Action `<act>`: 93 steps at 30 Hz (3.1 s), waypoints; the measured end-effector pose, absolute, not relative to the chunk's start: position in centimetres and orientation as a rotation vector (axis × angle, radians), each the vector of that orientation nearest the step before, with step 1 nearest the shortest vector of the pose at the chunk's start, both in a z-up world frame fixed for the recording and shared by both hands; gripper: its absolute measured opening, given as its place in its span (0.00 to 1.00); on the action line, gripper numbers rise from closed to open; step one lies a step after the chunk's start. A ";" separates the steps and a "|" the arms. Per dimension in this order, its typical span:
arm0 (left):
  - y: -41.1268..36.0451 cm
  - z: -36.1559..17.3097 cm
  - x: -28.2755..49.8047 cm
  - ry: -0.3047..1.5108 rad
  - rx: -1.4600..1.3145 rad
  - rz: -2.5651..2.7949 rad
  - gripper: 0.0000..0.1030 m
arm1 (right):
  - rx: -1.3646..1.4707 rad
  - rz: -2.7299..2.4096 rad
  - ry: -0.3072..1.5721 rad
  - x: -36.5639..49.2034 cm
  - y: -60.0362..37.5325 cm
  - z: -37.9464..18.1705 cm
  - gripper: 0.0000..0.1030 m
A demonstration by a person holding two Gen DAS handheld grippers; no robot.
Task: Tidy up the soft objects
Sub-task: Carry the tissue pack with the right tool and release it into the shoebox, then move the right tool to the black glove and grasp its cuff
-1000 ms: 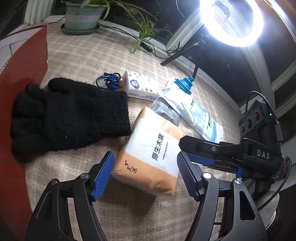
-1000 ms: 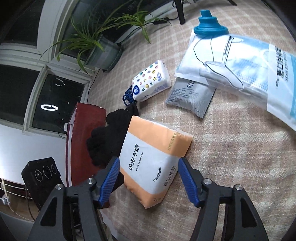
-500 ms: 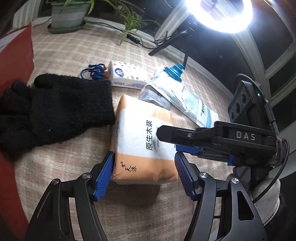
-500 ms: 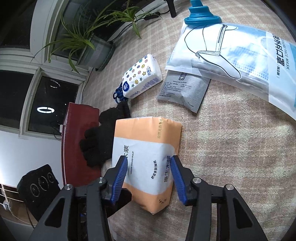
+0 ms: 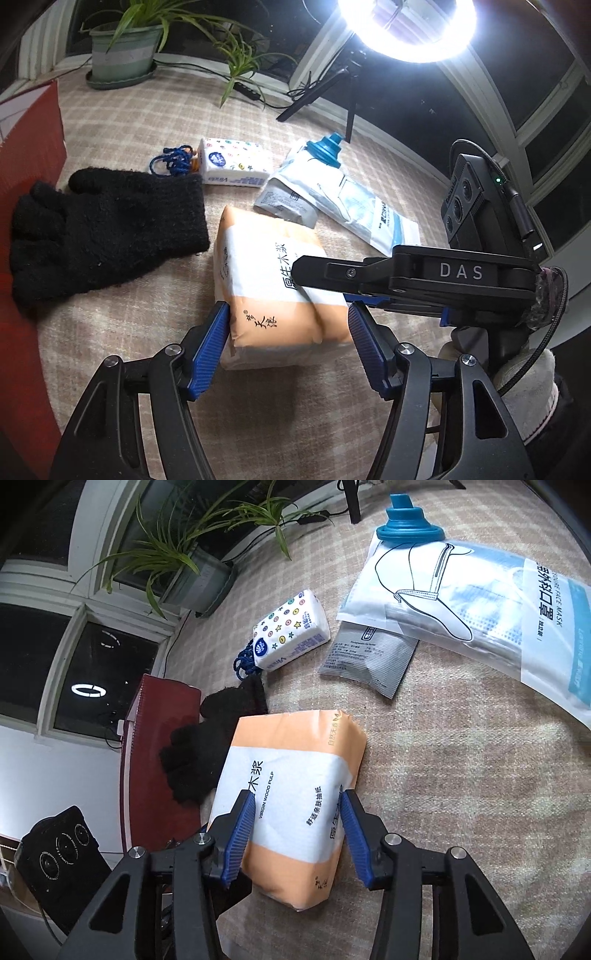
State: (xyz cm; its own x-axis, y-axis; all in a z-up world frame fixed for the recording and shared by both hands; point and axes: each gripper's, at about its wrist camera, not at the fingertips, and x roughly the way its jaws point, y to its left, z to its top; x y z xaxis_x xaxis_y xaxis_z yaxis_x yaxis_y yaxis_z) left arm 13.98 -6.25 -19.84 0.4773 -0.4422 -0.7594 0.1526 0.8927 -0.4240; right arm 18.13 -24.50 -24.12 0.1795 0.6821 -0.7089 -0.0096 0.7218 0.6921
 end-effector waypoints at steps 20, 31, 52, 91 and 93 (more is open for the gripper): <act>-3.9 -13.8 11.6 0.855 -0.274 -0.351 0.62 | 0.579 0.645 1.186 17.3 -21.7 -16.4 0.43; 0.8 -11.2 10.0 0.773 -0.306 -0.286 0.62 | 0.516 0.737 1.148 17.6 -16.1 -12.8 0.43; 10.8 -10.0 7.6 0.709 -0.344 -0.116 0.62 | 0.392 0.882 1.134 18.4 -3.1 -10.1 0.43; 17.0 -12.4 10.2 0.776 -0.352 0.004 0.62 | 0.277 0.848 1.062 23.4 -2.1 -11.2 0.50; 16.8 -12.2 9.9 0.767 -0.360 0.003 0.62 | 0.276 0.822 1.063 23.9 -3.9 -11.6 0.50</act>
